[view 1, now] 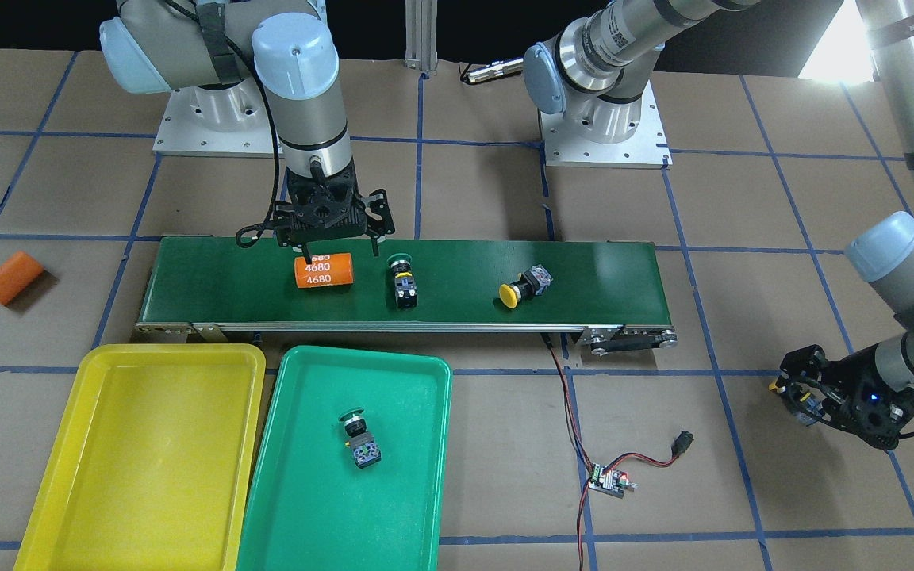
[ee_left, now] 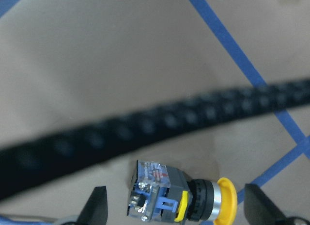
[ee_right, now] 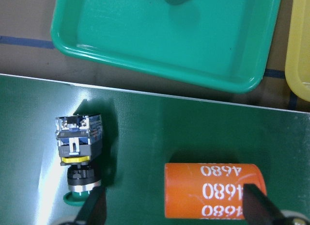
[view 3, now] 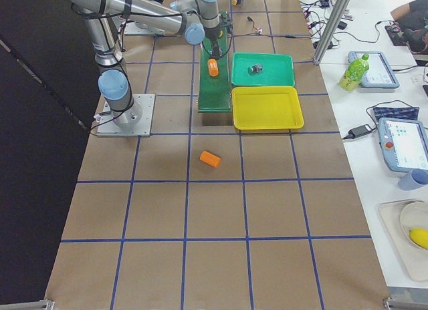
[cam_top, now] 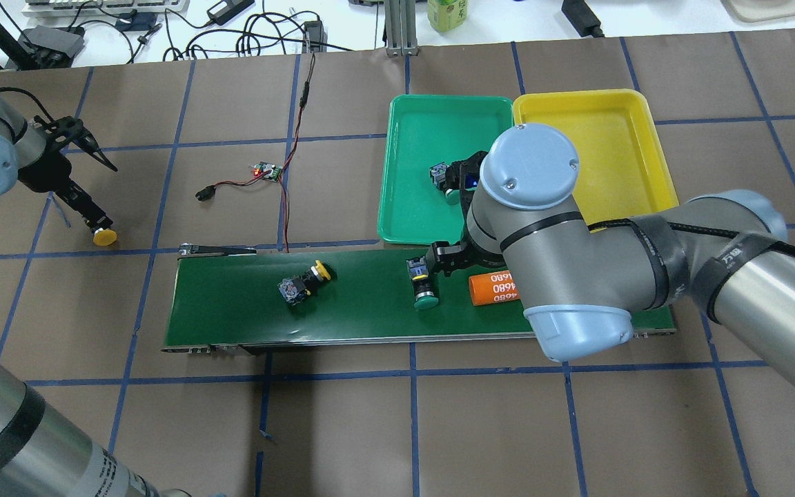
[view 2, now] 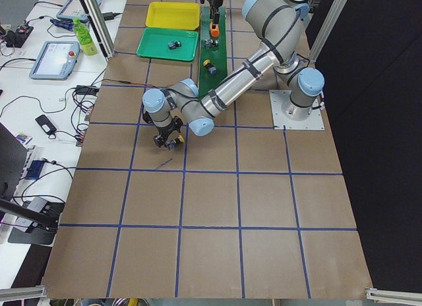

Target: Sort buttons by color to trays

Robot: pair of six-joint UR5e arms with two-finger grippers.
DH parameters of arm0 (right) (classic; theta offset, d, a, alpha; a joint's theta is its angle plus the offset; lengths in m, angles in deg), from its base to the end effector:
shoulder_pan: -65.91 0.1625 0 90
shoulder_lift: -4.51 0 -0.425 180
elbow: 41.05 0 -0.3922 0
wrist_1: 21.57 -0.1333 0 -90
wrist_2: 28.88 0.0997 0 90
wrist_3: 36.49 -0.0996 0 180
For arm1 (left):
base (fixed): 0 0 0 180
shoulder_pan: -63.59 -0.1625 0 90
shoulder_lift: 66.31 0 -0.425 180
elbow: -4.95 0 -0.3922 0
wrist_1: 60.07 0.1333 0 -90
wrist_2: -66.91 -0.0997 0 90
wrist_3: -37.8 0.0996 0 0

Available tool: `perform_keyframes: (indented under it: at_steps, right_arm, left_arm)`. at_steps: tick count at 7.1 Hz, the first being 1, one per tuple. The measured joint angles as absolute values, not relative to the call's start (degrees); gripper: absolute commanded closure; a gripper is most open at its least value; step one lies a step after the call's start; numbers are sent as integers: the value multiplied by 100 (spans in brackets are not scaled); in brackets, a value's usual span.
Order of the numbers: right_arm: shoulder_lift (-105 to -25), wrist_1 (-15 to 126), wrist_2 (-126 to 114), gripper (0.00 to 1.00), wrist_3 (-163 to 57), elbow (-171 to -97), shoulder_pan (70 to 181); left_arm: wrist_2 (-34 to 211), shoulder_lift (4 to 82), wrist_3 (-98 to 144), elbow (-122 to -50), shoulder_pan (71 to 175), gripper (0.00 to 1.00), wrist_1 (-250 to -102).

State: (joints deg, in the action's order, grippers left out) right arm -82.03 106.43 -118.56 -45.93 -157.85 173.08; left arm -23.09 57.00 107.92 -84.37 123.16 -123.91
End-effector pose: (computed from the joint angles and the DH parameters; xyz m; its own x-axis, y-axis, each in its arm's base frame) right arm 0.2686 -0.4159 0.3038 -0.9902 -0.1366 -0.0275 -0.1319 0.9824 -0.1319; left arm 0.2151 -0.6293 0.1960 -0.7665 0.6335 0.1060 0.6397 0.7676 0.0383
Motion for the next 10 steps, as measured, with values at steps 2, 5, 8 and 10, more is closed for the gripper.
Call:
perform_keyframes:
  at_steps: [2, 5, 8, 10]
  right_arm:
    - [-7969, 10761, -11859, 0, -4726, -15787, 17433]
    - [-7757, 10928, -11859, 0, -4747, -15802, 17464]
    - [-7682, 11011, -11853, 0, -4731, -15803, 17471]
    - [-7602, 11074, -11854, 15, -4716, -15803, 17471]
  left_arm:
    - [-2319, 5707, 10805, -8505, 12311, 0, -12426]
    - [-2364, 5730, 10983, -8586, 12302, 0, -12600]
    - [-2335, 5709, 10848, -8707, 12279, 85, -12561]
    - [-2349, 5507, 10082, -8767, 12298, 87, -12654]
